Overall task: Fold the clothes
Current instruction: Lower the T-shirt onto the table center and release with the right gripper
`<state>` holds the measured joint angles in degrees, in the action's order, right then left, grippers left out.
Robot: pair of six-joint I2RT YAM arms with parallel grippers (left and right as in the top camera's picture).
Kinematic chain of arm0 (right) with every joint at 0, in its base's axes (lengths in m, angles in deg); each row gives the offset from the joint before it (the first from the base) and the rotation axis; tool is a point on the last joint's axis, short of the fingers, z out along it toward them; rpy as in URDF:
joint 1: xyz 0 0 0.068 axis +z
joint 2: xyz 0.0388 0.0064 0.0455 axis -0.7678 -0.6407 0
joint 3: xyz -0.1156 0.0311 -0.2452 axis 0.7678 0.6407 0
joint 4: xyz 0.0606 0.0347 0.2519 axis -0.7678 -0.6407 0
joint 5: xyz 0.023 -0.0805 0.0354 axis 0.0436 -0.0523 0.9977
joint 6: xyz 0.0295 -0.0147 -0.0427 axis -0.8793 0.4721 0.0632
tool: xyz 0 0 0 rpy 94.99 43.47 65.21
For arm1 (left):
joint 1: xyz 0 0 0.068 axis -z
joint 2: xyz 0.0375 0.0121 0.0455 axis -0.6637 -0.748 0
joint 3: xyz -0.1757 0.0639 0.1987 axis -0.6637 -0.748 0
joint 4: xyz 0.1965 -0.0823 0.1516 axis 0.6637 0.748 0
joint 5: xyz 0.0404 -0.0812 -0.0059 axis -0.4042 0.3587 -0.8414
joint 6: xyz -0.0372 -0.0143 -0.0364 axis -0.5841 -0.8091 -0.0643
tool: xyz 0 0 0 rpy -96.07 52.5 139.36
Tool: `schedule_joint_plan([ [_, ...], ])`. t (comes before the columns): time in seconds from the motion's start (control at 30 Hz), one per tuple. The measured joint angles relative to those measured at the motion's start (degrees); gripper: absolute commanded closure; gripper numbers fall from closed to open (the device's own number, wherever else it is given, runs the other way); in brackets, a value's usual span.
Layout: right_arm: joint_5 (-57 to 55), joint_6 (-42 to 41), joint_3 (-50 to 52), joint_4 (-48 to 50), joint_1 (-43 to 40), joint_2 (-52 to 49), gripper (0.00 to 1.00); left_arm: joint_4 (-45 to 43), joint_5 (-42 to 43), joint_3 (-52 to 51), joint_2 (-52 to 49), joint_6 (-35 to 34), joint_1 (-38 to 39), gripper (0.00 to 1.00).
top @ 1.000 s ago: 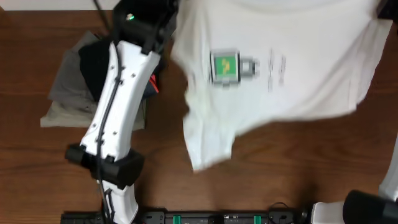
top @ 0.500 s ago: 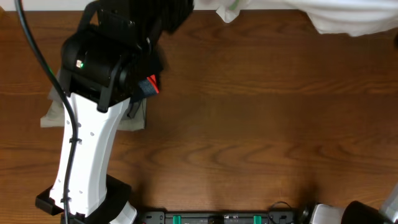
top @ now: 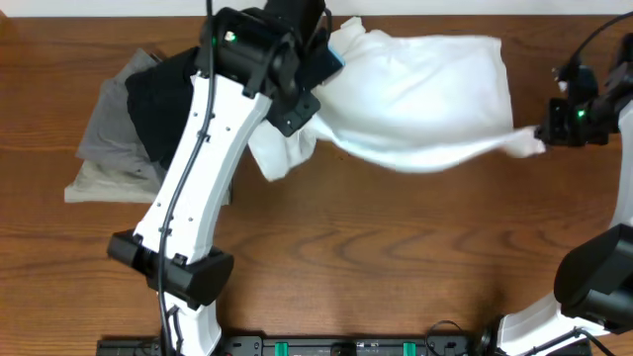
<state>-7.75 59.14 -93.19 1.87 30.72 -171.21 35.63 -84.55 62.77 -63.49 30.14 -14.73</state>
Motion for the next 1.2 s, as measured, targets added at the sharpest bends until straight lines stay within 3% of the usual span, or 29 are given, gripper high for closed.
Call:
schedule_joint_plan([
  [0.07,-0.50,0.15,-0.15,-1.70,0.11,0.55,0.87,0.52,0.15,-0.50,0.00,-0.81,0.00,0.86],
  [0.13,-1.81,0.37,-0.28,-3.37,0.09,0.85,0.77,0.59,0.20,-0.52,0.02,-2.21,0.00,0.72],
  [0.27,-5.09,-0.26,-0.39,-4.79,0.09,0.98,0.70,0.74,0.46,-0.52,0.02,-4.98,0.00,0.55],
  [0.5,-4.74,-4.11,-0.44,3.26,0.09,0.98,0.55,0.81,0.81,-0.52,0.02,-7.63,-0.02,0.53],
  [0.53,-4.13,-4.85,-0.44,4.50,0.09,0.98,0.43,0.81,0.81,-0.52,0.02,-7.74,-0.07,0.52],
  [0.57,-3.43,-5.84,-0.42,5.99,0.09,0.98,0.39,0.81,0.83,-0.52,0.02,-7.78,-0.13,0.51],
  [0.77,-1.40,-10.36,5.25,12.46,0.09,1.29,0.42,0.74,1.01,-0.52,0.02,-9.22,-2.49,0.49],
  [1.0,-0.96,-16.81,22.45,16.06,0.09,1.25,0.46,0.50,1.03,-0.52,0.02,-12.24,-7.91,0.48],
  [1.2,1.88,-20.17,33.20,20.48,0.26,1.25,0.37,-1.46,1.03,-0.52,0.02,-14.19,-10.16,0.45],
])
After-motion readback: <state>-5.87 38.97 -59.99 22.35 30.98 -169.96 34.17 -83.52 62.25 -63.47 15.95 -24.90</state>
